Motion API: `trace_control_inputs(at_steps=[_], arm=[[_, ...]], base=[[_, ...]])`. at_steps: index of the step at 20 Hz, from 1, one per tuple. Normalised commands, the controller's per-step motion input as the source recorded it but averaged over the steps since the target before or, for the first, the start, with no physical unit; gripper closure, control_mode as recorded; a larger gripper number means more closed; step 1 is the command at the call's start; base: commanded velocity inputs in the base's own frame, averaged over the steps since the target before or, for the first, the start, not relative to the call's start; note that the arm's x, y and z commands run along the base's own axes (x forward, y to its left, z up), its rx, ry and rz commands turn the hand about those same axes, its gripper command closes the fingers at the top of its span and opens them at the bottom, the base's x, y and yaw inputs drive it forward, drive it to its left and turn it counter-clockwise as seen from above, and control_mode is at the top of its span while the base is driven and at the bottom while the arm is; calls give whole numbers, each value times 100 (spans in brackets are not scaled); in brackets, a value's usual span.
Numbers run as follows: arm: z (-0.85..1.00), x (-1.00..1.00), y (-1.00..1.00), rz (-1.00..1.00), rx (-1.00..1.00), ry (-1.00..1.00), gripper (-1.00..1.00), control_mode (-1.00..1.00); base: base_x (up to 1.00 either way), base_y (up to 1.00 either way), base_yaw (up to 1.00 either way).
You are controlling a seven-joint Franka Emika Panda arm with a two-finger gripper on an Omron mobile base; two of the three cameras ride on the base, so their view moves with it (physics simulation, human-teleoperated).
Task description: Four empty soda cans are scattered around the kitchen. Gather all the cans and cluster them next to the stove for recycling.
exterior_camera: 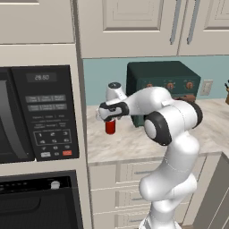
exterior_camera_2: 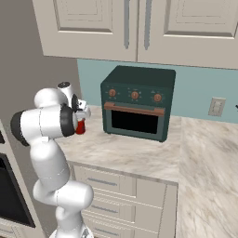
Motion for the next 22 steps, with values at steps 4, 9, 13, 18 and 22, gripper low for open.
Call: trace_control_inputs(at_steps=[4, 9, 13, 18, 22], arm=[[-21, 15, 1, -2, 0, 0, -100, -100], [-23, 14, 0, -2, 0, 0, -100, -100], [-20, 16, 0, 0, 0, -1, -100, -100], [-18, 15, 0, 0, 0, -4, -100, -100], [-22, 1, 0, 0, 4, -1, 100, -100]], base=[[0, 0, 0], [0, 0, 0], [0, 0, 0], [0, 0, 0], [0, 0, 0]])
